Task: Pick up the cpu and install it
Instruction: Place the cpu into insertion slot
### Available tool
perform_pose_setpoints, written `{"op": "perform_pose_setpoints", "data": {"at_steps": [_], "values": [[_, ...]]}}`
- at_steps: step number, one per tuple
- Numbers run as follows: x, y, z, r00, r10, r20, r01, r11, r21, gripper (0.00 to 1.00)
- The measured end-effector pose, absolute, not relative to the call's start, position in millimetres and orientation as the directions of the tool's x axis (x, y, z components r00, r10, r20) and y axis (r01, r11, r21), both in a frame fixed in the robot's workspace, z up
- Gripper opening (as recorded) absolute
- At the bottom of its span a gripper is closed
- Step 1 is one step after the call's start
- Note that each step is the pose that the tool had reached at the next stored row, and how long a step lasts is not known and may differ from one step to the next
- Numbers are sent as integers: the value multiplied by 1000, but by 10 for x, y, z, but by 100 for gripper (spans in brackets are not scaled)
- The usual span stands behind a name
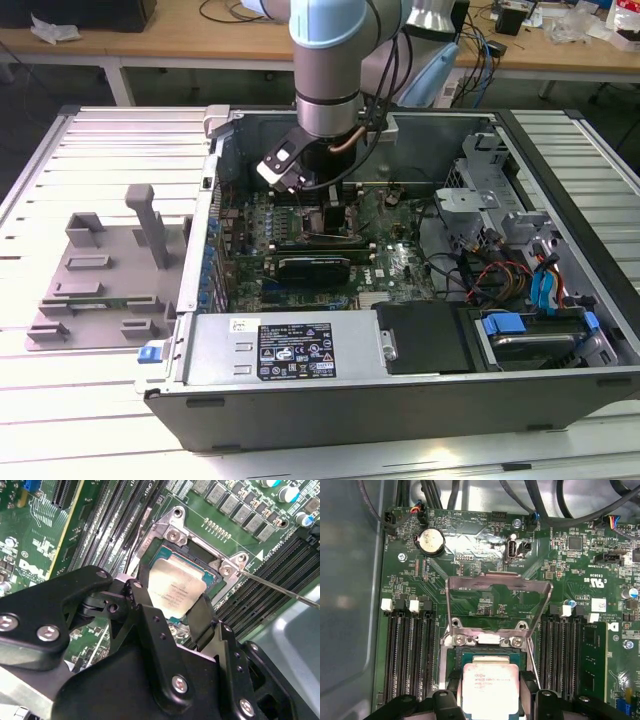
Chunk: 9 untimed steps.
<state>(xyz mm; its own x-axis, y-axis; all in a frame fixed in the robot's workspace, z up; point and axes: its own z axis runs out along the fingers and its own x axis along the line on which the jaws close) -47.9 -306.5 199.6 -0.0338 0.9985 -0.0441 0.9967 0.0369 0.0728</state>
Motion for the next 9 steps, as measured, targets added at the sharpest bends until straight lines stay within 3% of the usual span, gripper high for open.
{"op": "perform_pose_setpoints", "data": {"at_steps": [9], "values": [[-479, -3065, 1976, -17, 999, -43, 997, 20, 73, 55]]}}
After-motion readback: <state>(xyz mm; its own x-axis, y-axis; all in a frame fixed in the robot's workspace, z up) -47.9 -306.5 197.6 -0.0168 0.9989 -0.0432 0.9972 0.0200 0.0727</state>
